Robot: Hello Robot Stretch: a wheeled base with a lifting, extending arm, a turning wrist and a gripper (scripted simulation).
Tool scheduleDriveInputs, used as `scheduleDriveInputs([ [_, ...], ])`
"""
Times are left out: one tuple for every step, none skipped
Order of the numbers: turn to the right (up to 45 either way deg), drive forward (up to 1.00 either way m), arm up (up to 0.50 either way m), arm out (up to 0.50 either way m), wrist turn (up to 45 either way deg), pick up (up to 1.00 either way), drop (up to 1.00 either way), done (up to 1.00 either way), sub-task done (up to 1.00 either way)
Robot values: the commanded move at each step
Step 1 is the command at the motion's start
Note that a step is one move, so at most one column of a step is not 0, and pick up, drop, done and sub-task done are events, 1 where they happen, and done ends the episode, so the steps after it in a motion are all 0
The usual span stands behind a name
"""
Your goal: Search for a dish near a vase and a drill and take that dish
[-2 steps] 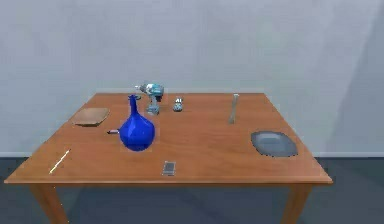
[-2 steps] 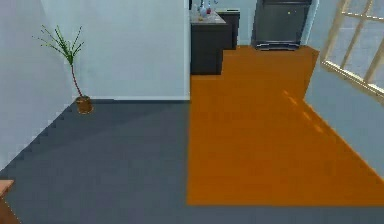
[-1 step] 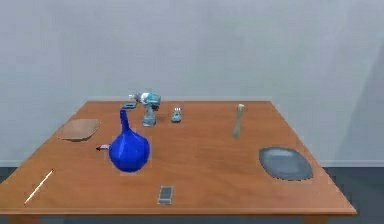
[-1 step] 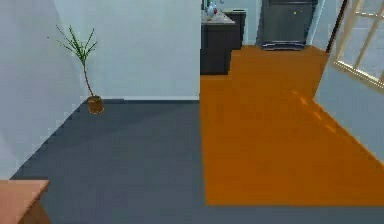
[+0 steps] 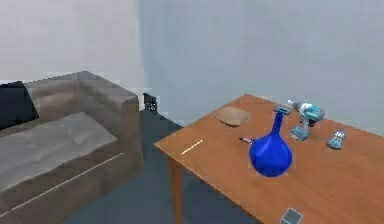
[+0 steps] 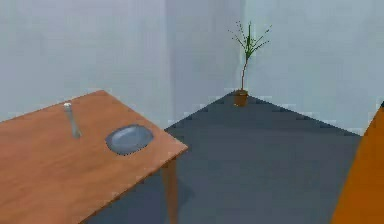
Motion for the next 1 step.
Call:
scheduleDriveInputs([
  [-45.0, 0.0, 0.0, 0.0, 0.0, 0.0, 0.0, 0.0, 0.0],
])
